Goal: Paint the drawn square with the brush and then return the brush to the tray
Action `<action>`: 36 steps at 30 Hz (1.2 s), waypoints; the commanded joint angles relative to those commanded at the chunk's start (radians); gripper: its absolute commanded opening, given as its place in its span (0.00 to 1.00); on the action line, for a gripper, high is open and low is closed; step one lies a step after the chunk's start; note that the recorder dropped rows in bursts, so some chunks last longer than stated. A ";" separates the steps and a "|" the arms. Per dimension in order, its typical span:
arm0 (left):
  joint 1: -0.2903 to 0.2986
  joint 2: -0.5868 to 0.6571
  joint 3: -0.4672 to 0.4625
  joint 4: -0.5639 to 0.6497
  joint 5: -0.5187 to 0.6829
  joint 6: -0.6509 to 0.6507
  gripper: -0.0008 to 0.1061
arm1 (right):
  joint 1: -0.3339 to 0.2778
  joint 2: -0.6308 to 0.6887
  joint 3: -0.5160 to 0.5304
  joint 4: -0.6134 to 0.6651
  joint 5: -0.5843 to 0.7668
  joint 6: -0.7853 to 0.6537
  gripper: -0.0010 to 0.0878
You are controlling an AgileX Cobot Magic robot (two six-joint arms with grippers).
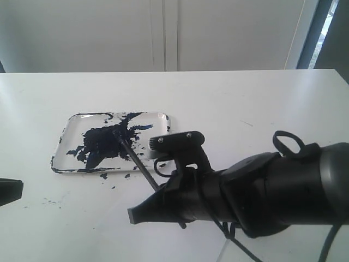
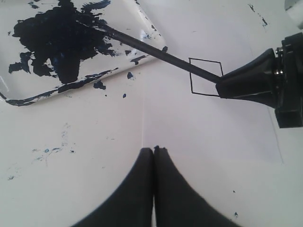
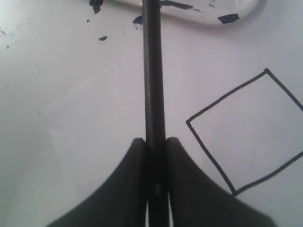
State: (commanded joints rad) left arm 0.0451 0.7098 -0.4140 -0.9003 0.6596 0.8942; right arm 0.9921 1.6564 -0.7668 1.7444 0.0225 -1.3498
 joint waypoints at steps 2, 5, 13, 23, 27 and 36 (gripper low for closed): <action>0.000 0.000 0.000 0.000 0.000 0.000 0.01 | -0.018 0.003 -0.012 0.000 0.025 0.000 0.01; 0.000 0.000 0.000 0.000 0.000 0.000 0.01 | -0.039 0.022 -0.027 0.000 0.058 0.004 0.01; 0.000 0.000 0.000 0.000 0.000 0.000 0.01 | -0.046 0.107 -0.033 0.000 0.101 0.016 0.01; 0.000 0.000 0.000 0.000 0.000 0.000 0.01 | -0.046 0.116 -0.034 0.000 0.037 0.019 0.01; 0.000 0.000 0.000 0.000 0.000 0.000 0.01 | -0.046 0.116 -0.034 0.000 0.036 0.025 0.01; 0.000 0.000 0.000 0.000 -0.002 0.000 0.01 | -0.046 0.116 -0.026 0.000 0.020 0.049 0.01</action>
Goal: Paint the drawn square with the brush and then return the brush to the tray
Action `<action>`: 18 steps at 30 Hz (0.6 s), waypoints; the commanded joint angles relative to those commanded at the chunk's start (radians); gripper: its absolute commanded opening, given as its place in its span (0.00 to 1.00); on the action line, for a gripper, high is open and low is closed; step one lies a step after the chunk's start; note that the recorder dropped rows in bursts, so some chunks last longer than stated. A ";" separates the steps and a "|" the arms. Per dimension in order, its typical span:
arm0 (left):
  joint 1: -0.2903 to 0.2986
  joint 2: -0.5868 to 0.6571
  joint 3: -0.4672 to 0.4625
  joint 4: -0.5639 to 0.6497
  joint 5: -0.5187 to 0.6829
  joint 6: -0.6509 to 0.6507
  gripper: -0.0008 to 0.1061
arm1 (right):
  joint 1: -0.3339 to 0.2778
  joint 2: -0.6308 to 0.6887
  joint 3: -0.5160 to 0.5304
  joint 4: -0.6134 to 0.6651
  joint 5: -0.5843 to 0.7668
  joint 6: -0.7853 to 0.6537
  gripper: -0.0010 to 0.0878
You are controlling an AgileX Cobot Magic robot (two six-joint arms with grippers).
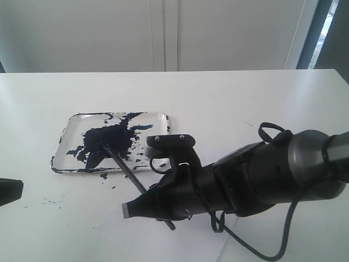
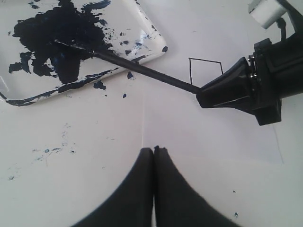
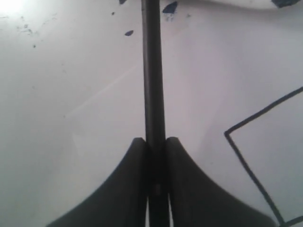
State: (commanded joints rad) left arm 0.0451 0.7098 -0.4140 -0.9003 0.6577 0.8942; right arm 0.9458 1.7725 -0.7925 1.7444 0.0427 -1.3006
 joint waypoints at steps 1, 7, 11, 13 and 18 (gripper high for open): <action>0.000 0.000 0.000 0.000 0.000 0.000 0.01 | 0.000 0.000 0.002 0.000 -0.005 0.008 0.01; 0.000 0.000 0.000 0.000 0.000 0.000 0.01 | 0.000 0.000 0.003 0.000 0.171 0.007 0.01; 0.000 0.000 0.000 0.000 0.000 0.000 0.01 | 0.000 0.000 0.009 0.000 0.071 0.023 0.01; 0.000 0.000 0.000 0.000 0.002 0.000 0.01 | 0.000 -0.002 0.016 0.000 0.046 0.023 0.01; 0.000 0.000 0.000 0.000 -0.002 0.000 0.01 | 0.000 -0.034 0.027 0.000 0.108 -0.052 0.01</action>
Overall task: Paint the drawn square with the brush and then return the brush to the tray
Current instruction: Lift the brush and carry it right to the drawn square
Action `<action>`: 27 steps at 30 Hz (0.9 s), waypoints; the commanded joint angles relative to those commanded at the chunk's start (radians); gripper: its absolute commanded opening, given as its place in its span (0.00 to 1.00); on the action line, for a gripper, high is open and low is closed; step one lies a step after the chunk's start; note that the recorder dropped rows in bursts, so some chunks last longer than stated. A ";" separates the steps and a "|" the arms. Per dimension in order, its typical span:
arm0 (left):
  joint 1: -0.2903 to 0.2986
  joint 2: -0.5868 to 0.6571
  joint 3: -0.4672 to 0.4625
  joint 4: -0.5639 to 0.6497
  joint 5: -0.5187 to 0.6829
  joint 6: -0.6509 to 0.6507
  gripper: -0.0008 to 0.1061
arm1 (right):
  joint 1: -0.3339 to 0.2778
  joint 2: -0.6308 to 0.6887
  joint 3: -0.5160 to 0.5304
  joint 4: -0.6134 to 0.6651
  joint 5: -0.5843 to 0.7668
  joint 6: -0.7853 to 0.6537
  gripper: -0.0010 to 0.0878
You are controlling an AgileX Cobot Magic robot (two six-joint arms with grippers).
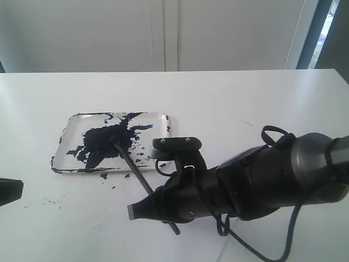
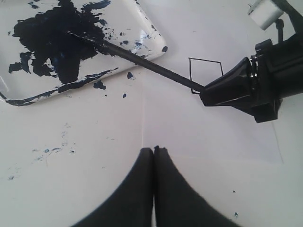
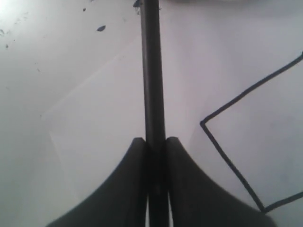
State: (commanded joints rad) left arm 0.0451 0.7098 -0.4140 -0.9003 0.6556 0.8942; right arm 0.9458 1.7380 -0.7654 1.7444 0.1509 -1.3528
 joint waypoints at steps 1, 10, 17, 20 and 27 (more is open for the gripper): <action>0.000 0.000 0.000 0.000 0.000 0.000 0.01 | 0.000 -0.017 0.000 -0.003 0.002 -0.006 0.01; 0.000 0.000 -0.017 -0.083 0.079 0.107 0.16 | 0.000 -0.313 0.058 -0.388 0.111 0.192 0.01; 0.000 0.000 -0.017 -0.123 0.157 0.181 0.37 | 0.000 -0.571 0.095 -1.477 0.368 1.172 0.01; 0.000 0.000 -0.017 -0.138 0.178 0.208 0.37 | 0.000 -0.645 0.095 -1.676 0.497 1.340 0.01; 0.000 0.000 -0.017 -0.198 0.232 0.265 0.37 | 0.000 -0.855 0.086 -1.691 0.673 1.353 0.01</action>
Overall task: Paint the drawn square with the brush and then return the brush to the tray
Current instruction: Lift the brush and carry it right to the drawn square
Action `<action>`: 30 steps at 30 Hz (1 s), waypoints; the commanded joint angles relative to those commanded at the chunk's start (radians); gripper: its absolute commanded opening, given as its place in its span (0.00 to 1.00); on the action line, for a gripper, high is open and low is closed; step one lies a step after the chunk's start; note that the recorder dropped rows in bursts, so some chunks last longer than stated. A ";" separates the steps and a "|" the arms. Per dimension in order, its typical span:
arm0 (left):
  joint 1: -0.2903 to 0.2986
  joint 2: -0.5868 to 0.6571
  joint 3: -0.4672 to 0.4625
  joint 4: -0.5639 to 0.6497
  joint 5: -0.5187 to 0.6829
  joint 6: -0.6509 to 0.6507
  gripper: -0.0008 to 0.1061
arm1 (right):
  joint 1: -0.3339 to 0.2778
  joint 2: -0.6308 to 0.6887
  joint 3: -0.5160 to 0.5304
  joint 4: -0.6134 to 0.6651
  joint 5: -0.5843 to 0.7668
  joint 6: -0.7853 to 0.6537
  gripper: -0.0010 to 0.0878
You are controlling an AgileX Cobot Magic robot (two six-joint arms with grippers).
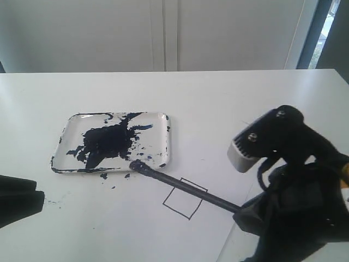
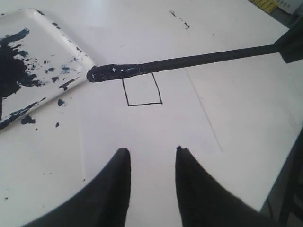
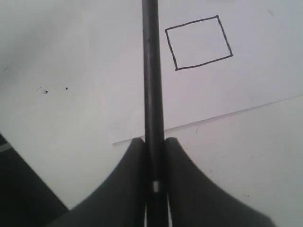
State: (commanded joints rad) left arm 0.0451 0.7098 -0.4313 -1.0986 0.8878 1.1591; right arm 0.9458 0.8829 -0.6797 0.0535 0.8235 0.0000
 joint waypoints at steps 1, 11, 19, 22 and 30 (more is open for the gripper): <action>0.000 0.000 0.000 -0.005 0.005 0.000 0.37 | 0.000 -0.021 0.000 0.000 0.029 0.008 0.01; 0.000 0.051 0.000 -0.048 0.020 0.061 0.37 | 0.000 -0.105 0.002 -0.002 0.101 0.012 0.01; 0.000 0.197 0.000 -0.078 -0.032 0.165 0.42 | 0.000 -0.105 0.002 -0.002 0.103 0.012 0.01; -0.036 0.247 0.000 -0.102 -0.112 0.208 0.42 | 0.000 -0.105 0.002 -0.002 0.110 0.012 0.01; -0.364 0.364 -0.002 -0.128 -0.514 0.250 0.42 | 0.000 -0.105 0.002 -0.002 0.112 0.006 0.01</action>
State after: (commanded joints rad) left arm -0.3185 1.0738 -0.4333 -1.2267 0.3738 1.4090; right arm 0.9458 0.7783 -0.6776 0.0515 0.9359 0.0062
